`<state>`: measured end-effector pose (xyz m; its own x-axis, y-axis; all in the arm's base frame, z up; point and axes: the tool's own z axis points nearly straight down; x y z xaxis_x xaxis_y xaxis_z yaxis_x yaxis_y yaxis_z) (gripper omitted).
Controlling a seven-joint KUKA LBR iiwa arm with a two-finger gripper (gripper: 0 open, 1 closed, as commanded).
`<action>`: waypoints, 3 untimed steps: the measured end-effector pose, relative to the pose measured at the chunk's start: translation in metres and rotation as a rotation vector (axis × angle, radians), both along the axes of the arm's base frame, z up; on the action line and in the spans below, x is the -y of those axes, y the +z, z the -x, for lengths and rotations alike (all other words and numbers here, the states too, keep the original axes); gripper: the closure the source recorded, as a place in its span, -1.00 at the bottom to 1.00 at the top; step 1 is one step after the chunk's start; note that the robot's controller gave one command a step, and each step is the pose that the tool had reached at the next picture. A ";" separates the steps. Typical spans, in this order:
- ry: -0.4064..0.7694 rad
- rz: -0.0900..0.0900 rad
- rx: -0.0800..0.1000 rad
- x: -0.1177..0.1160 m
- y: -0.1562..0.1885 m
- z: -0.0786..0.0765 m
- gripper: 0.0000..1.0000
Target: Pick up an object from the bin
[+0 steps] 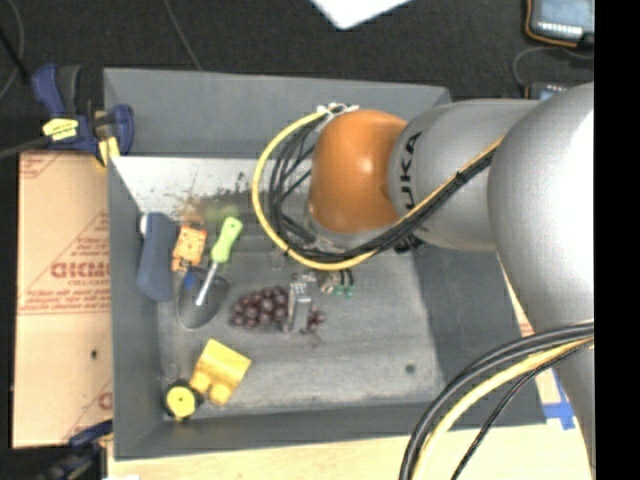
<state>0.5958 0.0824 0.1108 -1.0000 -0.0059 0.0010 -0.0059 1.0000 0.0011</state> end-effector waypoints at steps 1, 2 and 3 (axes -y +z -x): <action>0.006 -0.001 0.009 -0.003 0.010 0.001 -1.00; 0.006 -0.002 0.009 -0.009 -0.022 0.001 -1.00; 0.033 -0.002 0.012 -0.018 -0.040 0.005 1.00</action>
Offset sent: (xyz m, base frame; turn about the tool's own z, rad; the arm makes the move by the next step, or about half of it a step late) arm -0.0036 0.0119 -0.0408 -0.0018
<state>0.5908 0.1003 0.0706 -0.9992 -0.0384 -0.0111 -0.0384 0.9993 0.0029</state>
